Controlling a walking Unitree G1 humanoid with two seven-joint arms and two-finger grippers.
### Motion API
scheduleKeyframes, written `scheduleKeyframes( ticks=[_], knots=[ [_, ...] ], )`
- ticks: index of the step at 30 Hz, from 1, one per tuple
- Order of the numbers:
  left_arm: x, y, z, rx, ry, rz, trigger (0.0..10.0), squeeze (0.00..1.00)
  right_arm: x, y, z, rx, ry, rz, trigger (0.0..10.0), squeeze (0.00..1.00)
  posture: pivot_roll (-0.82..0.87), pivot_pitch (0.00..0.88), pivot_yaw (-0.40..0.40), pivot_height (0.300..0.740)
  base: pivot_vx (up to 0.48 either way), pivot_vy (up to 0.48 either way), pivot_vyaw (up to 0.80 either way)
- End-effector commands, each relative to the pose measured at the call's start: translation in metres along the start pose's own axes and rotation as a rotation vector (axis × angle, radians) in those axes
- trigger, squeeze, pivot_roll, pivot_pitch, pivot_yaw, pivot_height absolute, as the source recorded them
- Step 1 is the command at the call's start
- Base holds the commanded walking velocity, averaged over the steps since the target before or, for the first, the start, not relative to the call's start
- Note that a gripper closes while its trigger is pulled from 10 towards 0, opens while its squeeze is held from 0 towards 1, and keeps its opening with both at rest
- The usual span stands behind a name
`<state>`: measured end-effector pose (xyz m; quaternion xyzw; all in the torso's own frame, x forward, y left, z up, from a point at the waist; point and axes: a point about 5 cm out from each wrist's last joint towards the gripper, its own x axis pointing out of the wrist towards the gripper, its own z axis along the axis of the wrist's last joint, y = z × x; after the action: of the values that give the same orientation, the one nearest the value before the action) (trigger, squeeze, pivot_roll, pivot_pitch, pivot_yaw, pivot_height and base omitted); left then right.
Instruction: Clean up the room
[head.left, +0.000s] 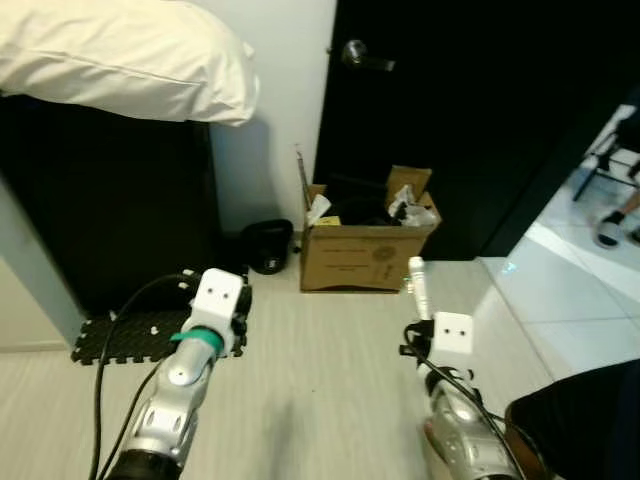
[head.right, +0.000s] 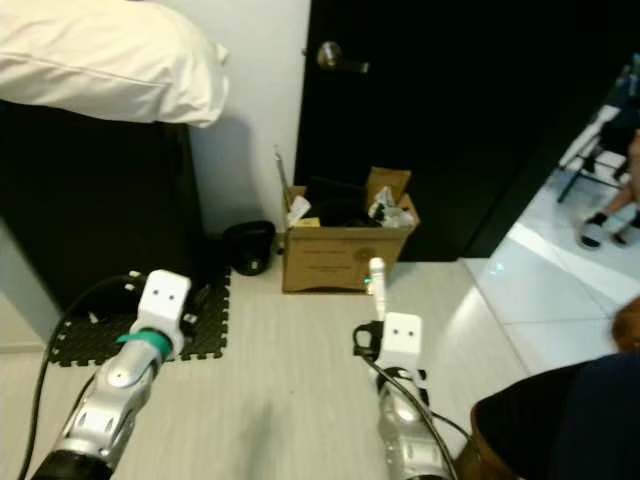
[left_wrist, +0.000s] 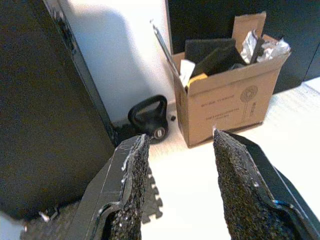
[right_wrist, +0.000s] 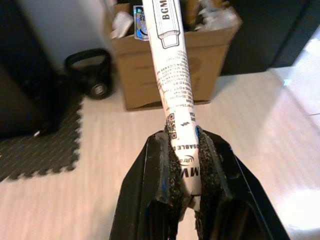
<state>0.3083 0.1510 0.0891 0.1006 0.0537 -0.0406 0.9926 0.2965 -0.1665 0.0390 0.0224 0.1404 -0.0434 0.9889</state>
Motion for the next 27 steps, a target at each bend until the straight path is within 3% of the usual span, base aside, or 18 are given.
scheduleKeyframes(
  ticks=[1, 13, 27],
  knots=[
    [-0.0040, -0.0017, -0.0010, -0.021, -0.010, -0.002, 10.0, 0.00, -0.0023, -0.0042, -0.0065, 0.001, 0.029, -0.011, 10.0, 0.00, 0.13, 0.000, -0.013, 0.740, 0.000, 0.000, 0.00],
    [-0.0083, -0.0063, -0.0026, -0.066, -0.019, -0.007, 10.0, 0.00, -0.0040, -0.0051, -0.0071, -0.001, 0.024, 0.018, 10.0, 0.00, 0.12, 0.000, -0.032, 0.740, 0.044, 0.000, 0.00],
    [-0.0097, -0.0090, -0.0035, -0.076, -0.017, -0.008, 10.0, 0.00, -0.0061, -0.0062, -0.0057, 0.004, 0.016, 0.031, 10.0, 0.00, 0.12, 0.000, -0.037, 0.740, 0.273, 0.000, -0.80]
  ],
)
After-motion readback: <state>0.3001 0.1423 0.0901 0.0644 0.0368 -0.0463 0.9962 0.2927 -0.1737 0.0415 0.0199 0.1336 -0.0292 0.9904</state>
